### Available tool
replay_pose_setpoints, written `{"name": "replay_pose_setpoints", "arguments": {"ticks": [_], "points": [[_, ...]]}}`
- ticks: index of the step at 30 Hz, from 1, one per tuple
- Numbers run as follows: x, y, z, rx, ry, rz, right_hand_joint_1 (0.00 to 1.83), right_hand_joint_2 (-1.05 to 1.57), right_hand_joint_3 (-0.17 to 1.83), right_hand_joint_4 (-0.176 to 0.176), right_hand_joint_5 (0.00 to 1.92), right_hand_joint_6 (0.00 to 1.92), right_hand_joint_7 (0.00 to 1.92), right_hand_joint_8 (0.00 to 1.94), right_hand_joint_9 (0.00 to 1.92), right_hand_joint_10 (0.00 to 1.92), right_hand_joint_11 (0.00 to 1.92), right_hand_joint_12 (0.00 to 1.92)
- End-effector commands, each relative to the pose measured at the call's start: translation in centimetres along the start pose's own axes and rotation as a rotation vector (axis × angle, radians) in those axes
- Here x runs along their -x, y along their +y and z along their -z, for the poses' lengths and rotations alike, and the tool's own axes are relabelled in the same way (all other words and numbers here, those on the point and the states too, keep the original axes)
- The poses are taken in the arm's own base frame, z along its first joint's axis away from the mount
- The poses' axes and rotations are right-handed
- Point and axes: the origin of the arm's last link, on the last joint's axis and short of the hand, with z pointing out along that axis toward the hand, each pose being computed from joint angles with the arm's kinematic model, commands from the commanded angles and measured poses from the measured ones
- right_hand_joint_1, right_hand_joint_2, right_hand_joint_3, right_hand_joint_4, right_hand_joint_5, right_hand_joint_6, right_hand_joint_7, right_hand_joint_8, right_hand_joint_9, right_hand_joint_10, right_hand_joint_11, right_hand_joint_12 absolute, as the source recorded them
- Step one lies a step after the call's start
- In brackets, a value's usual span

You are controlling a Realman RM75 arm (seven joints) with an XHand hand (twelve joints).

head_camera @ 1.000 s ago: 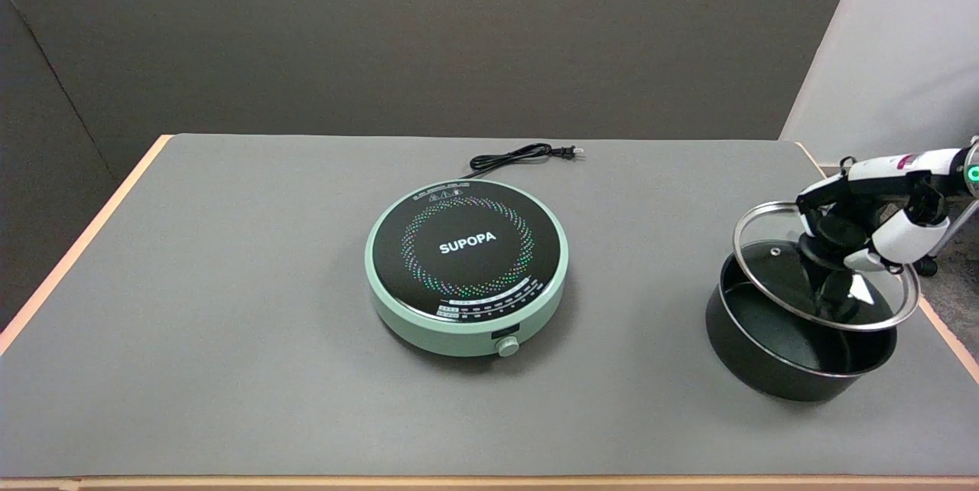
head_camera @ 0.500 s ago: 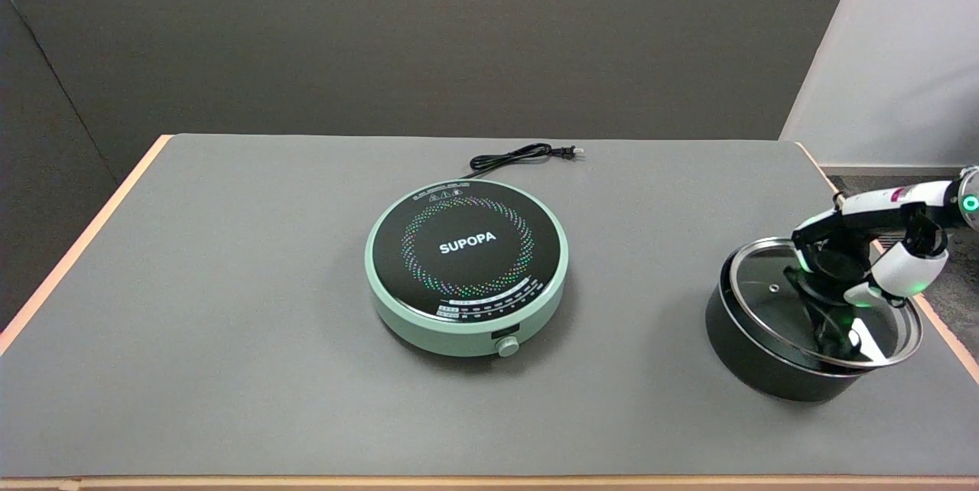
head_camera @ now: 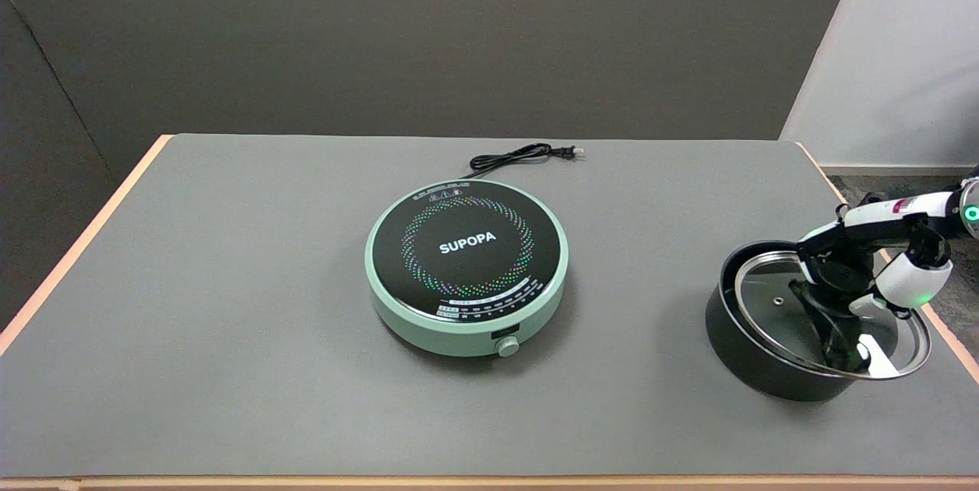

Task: Place the pot lid onto the pot.

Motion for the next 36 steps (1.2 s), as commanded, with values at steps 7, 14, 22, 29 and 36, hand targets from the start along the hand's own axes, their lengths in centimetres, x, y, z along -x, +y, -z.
{"name": "replay_pose_setpoints", "arguments": {"ticks": [7,14,22,29,36], "points": [[-1.8,-1.5,1.0,-0.070,0.051,0.018,1.27,1.09,0.55,0.109,0.31,1.65,0.58,1.77,0.31,1.92,0.00,1.66],[-1.0,-1.8,0.6,-0.113,0.032,-0.012,1.27,1.09,0.55,0.111,0.31,1.65,0.58,1.77,0.32,1.92,0.00,1.66],[-0.7,-1.5,0.4,-0.100,0.028,-0.017,1.27,1.09,0.55,0.110,0.31,1.65,0.58,1.77,0.32,1.92,0.00,1.66],[-0.6,-1.1,0.3,-0.075,0.025,-0.015,1.27,1.09,0.55,0.109,0.31,1.65,0.58,1.77,0.31,1.92,0.00,1.66],[-0.3,-0.9,0.1,-0.065,0.016,-0.018,1.27,1.09,0.55,0.109,0.31,1.64,0.58,1.77,0.31,1.92,0.00,1.65]]}}
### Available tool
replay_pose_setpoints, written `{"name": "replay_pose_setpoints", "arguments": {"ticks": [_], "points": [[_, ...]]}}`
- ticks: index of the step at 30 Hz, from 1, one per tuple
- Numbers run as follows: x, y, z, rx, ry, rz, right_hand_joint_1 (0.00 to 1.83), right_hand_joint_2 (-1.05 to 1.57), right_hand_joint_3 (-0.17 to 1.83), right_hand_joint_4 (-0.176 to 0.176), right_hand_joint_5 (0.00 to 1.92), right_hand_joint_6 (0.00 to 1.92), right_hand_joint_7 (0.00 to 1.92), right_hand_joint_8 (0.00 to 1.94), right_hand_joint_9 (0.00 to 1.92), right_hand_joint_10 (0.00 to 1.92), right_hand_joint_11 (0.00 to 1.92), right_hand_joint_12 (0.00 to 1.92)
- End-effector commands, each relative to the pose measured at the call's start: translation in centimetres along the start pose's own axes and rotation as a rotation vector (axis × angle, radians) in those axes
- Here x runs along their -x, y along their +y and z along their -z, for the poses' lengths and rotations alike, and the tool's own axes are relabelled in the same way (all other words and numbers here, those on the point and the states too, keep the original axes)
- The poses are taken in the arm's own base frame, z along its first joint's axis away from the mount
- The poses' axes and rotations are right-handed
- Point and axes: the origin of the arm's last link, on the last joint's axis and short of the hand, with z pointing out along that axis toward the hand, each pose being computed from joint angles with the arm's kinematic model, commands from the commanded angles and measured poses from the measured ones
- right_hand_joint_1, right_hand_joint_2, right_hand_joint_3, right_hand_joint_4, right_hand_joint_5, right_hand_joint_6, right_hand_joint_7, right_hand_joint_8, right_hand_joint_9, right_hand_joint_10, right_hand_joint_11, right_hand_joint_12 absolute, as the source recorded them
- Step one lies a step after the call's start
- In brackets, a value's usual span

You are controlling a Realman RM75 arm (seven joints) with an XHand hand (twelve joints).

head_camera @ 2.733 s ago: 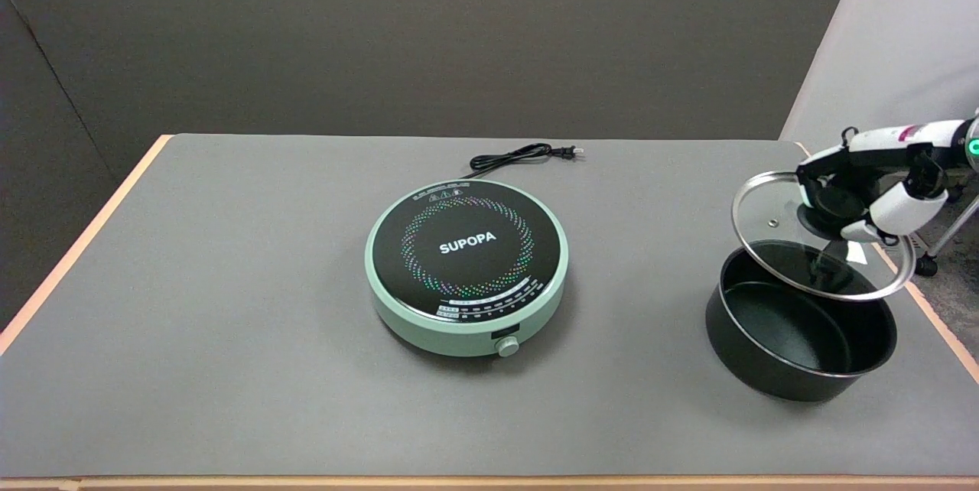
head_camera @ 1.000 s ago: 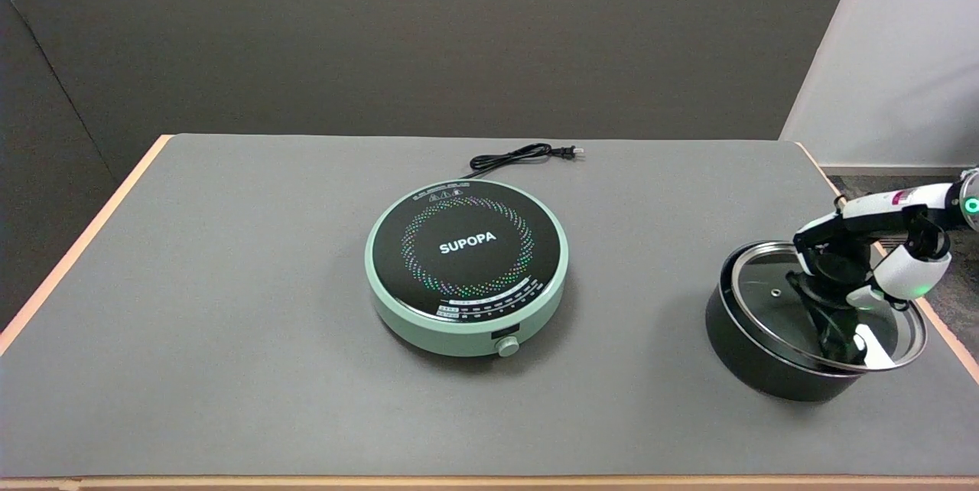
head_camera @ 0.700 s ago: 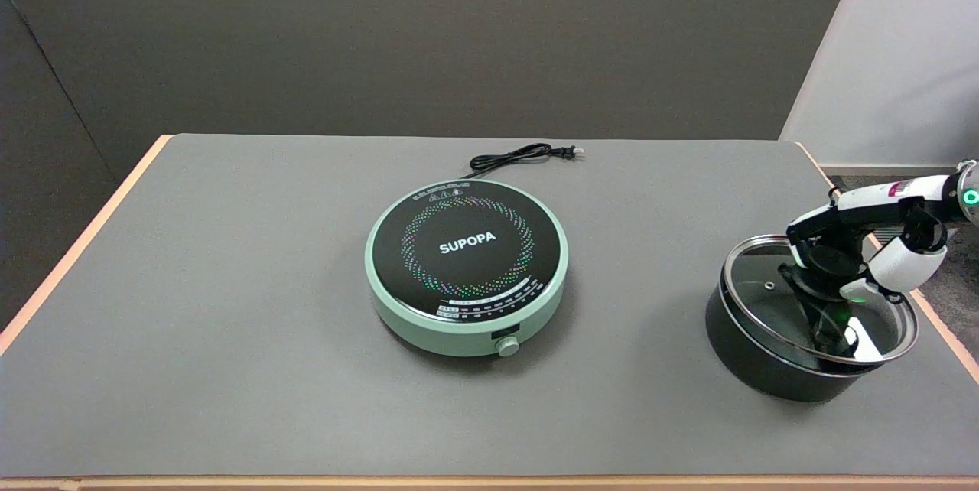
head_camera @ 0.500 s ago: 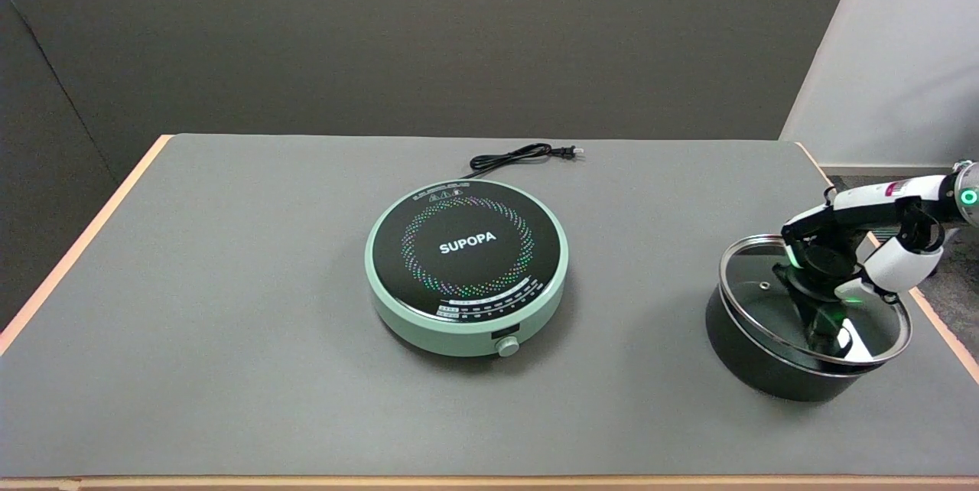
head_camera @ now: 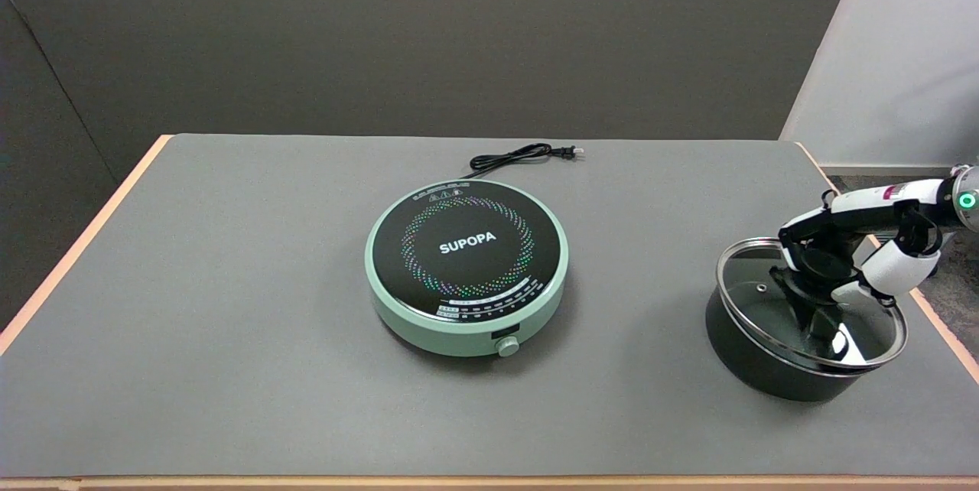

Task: Place the pot lid onto the pot.

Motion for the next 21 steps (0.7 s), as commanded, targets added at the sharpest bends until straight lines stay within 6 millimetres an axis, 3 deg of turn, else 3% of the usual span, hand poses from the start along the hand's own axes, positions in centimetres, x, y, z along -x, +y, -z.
{"name": "replay_pose_setpoints", "arguments": {"ticks": [1,21], "points": [[0.54,0.42,-0.30,0.016,-0.014,-0.008,1.27,1.09,0.55,0.109,0.31,1.64,0.58,1.77,0.31,1.92,0.00,1.65],[0.43,0.68,-0.44,0.024,0.005,-0.014,1.27,1.09,0.55,0.112,0.31,1.64,0.58,1.77,0.31,1.92,0.00,1.65]]}}
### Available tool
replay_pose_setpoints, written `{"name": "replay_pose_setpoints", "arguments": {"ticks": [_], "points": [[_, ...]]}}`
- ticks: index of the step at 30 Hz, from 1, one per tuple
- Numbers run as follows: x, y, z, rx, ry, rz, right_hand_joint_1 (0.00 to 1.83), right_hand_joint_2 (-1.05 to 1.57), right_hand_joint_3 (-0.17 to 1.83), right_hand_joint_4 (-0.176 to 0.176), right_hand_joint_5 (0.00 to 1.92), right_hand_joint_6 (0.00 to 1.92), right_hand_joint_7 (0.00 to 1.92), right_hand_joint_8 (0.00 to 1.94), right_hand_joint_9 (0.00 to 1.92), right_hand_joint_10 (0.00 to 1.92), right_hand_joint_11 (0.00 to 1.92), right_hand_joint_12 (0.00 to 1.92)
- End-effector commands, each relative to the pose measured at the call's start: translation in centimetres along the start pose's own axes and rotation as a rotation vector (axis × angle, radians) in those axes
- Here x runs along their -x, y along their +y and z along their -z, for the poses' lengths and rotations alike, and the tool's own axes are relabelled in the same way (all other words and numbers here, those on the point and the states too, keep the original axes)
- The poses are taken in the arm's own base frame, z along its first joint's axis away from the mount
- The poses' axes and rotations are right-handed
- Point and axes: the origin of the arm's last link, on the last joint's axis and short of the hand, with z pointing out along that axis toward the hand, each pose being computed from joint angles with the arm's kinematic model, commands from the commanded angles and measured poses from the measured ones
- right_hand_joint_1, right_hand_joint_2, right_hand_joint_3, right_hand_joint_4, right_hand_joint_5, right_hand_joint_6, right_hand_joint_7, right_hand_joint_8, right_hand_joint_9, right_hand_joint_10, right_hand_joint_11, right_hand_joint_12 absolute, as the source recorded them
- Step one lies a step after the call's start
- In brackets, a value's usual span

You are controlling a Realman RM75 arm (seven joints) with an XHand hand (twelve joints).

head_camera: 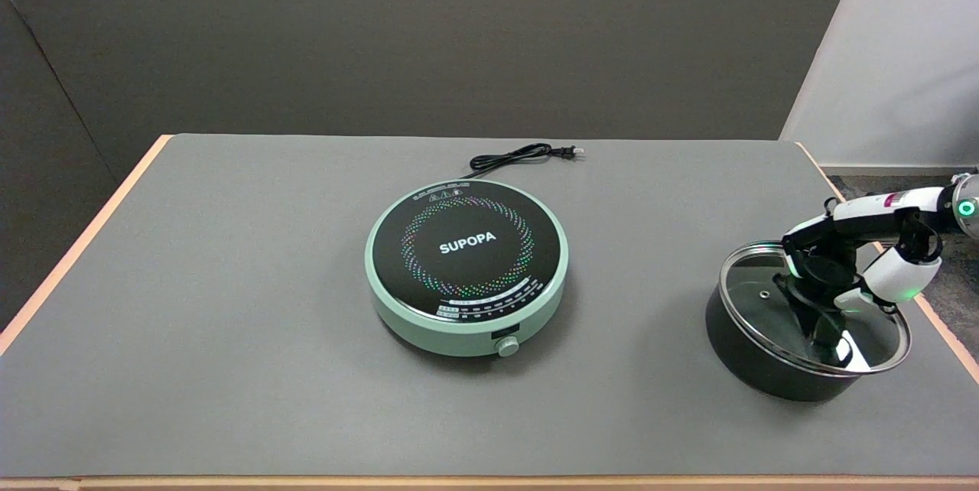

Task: Place the pot lid onto the pot.

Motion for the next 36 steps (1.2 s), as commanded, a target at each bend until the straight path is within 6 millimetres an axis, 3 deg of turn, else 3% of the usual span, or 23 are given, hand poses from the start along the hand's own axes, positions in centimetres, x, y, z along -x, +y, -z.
{"name": "replay_pose_setpoints", "arguments": {"ticks": [1,36], "points": [[-0.1,0.2,-0.2,0.008,0.018,-0.005,1.27,1.09,0.55,0.112,0.31,1.64,0.58,1.77,0.31,1.92,0.00,1.66],[0.5,1.4,-1.0,0.050,0.060,-0.023,1.27,1.09,0.57,0.115,0.33,1.65,0.58,1.78,0.35,1.92,0.00,1.73]]}}
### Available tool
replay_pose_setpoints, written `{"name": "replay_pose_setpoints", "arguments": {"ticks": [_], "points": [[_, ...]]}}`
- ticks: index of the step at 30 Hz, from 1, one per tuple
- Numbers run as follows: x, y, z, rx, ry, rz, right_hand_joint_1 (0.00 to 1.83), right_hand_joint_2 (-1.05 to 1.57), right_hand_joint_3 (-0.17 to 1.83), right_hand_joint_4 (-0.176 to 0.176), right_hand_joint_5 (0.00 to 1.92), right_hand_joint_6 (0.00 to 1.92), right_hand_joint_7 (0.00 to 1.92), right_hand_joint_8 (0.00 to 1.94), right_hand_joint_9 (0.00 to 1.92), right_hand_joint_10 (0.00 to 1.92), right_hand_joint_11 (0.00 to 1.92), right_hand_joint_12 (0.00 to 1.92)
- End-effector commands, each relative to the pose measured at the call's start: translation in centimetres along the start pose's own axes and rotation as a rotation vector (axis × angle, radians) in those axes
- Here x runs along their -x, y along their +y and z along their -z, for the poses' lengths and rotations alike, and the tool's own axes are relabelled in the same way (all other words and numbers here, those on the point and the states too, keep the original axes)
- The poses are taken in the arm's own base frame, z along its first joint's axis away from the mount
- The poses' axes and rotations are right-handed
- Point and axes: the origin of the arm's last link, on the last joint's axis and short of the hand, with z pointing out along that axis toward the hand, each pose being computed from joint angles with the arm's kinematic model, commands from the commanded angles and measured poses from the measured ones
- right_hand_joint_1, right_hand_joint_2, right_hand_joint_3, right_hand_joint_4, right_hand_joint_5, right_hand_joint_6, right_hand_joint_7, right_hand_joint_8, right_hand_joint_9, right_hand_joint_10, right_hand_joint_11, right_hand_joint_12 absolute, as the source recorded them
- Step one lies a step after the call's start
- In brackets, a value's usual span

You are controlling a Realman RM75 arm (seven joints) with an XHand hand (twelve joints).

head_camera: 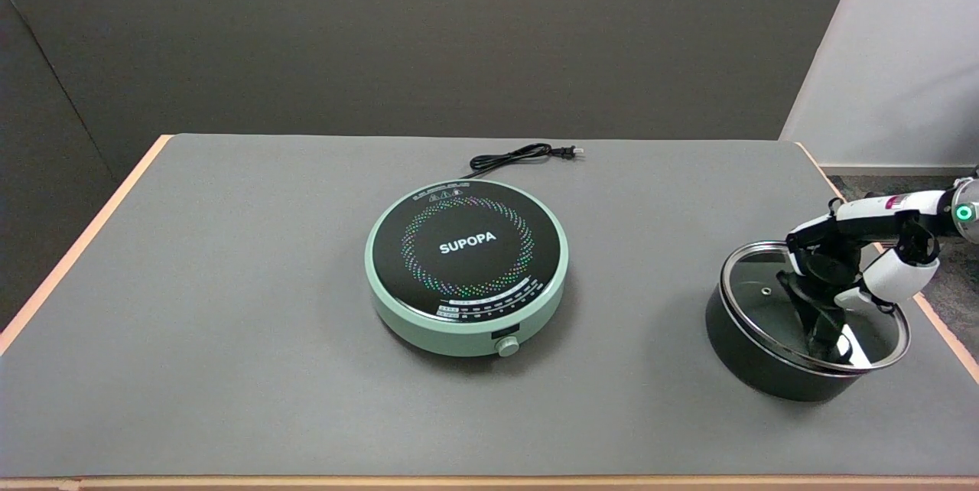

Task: Place the pot lid onto the pot.

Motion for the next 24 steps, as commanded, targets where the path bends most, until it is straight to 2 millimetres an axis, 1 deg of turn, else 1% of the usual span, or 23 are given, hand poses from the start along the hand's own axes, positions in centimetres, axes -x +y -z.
{"name": "replay_pose_setpoints", "arguments": {"ticks": [1,10,14,16,17,20,24], "points": [[0.29,0.67,-0.40,0.025,0.026,-0.008,1.27,1.08,0.57,0.115,0.33,1.65,0.58,1.78,0.35,1.92,0.00,1.73],[0.73,0.99,-0.71,0.028,0.040,-0.019,1.27,1.07,0.58,0.121,0.33,1.66,0.59,1.77,0.38,1.92,0.00,1.75],[0.67,0.98,-0.71,0.028,0.043,-0.020,1.28,1.07,0.58,0.136,0.33,1.68,0.59,1.76,0.39,1.92,0.00,1.76],[0.99,0.72,-1.16,0.004,0.031,-0.030,1.28,1.07,0.59,0.139,0.33,1.68,0.59,1.76,0.40,1.92,0.00,1.76],[0.67,0.98,-0.72,0.027,0.043,-0.020,1.28,1.06,0.59,0.140,0.33,1.68,0.60,1.76,0.40,1.92,0.00,1.76],[0.67,0.98,-0.71,0.028,0.043,-0.020,1.28,1.06,0.59,0.145,0.34,1.68,0.60,1.75,0.40,1.92,0.00,1.76],[0.71,0.93,-0.72,0.024,0.041,-0.021,1.28,1.05,0.60,0.169,0.34,1.71,0.61,1.75,0.40,1.92,0.01,1.76]]}}
